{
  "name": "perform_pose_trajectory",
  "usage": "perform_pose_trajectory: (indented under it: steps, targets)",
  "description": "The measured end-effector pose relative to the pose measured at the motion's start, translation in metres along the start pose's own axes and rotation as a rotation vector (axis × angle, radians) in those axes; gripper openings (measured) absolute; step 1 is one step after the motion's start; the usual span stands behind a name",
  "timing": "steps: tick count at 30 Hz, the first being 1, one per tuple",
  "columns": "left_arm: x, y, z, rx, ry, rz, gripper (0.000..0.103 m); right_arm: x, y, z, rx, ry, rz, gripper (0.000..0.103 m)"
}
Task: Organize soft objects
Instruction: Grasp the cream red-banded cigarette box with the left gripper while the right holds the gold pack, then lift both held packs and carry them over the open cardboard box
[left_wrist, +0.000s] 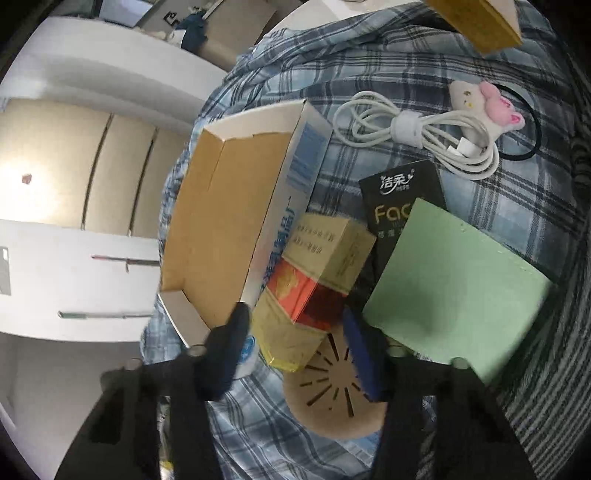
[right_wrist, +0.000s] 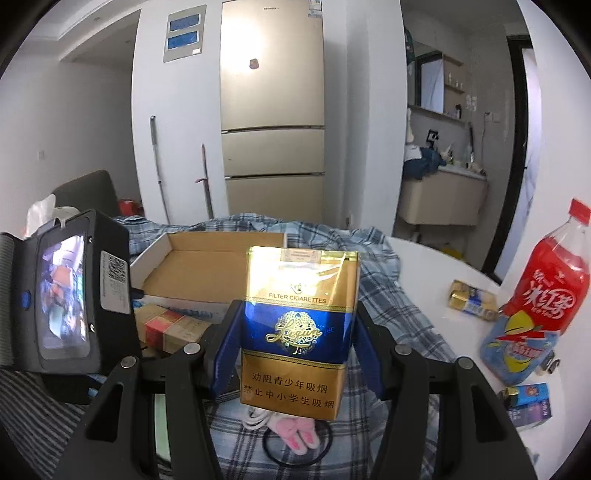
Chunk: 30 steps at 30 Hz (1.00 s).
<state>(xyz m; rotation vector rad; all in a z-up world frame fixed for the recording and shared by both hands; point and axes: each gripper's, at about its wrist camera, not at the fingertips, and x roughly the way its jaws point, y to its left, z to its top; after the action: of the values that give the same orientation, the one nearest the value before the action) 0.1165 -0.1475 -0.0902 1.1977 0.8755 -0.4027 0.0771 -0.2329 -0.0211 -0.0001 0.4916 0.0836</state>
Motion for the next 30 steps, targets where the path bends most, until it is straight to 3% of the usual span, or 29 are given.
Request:
perform_pose_trajectory:
  steps: [3,6,9,13,18,22,23,25,29,30]
  targets:
    - [-0.005,-0.009,0.001,0.029,-0.024,0.001,0.036,-0.001,-0.002,0.0,0.003,-0.005,-0.007,0.055]
    - [-0.006,-0.006,0.002,-0.007,-0.043,-0.001,0.031,-0.002,-0.002,0.0,-0.002,-0.001,-0.019,0.055]
    - [-0.016,0.005,0.002,-0.075,-0.089,-0.024,0.028,0.002,-0.002,0.0,-0.004,0.013,-0.034,0.055]
    - [-0.055,0.02,-0.006,-0.201,-0.22,0.001,0.024,0.002,-0.006,0.001,0.023,0.02,-0.026,0.055]
    - [-0.1,0.046,-0.029,-0.482,-0.366,-0.128,0.024,0.002,-0.009,0.001,0.042,0.02,-0.015,0.055]
    - [-0.105,0.06,-0.055,-0.722,-0.454,-0.336,0.024,0.003,-0.008,0.002,0.033,0.012,-0.004,0.055]
    - [-0.104,0.06,-0.062,-0.783,-0.465,-0.351,0.024,0.003,-0.007,0.001,0.03,0.01,-0.003,0.055]
    - [-0.099,0.058,-0.069,-0.842,-0.46,-0.366,0.024,0.002,-0.006,0.001,0.024,0.004,-0.002,0.055]
    - [-0.082,0.053,-0.082,-0.915,-0.337,-0.469,0.024,0.003,-0.005,0.0,0.017,0.012,0.003,0.055]
    - [-0.083,0.049,-0.084,-0.908,-0.313,-0.465,0.024,0.004,-0.006,0.0,0.017,0.015,0.005,0.055]
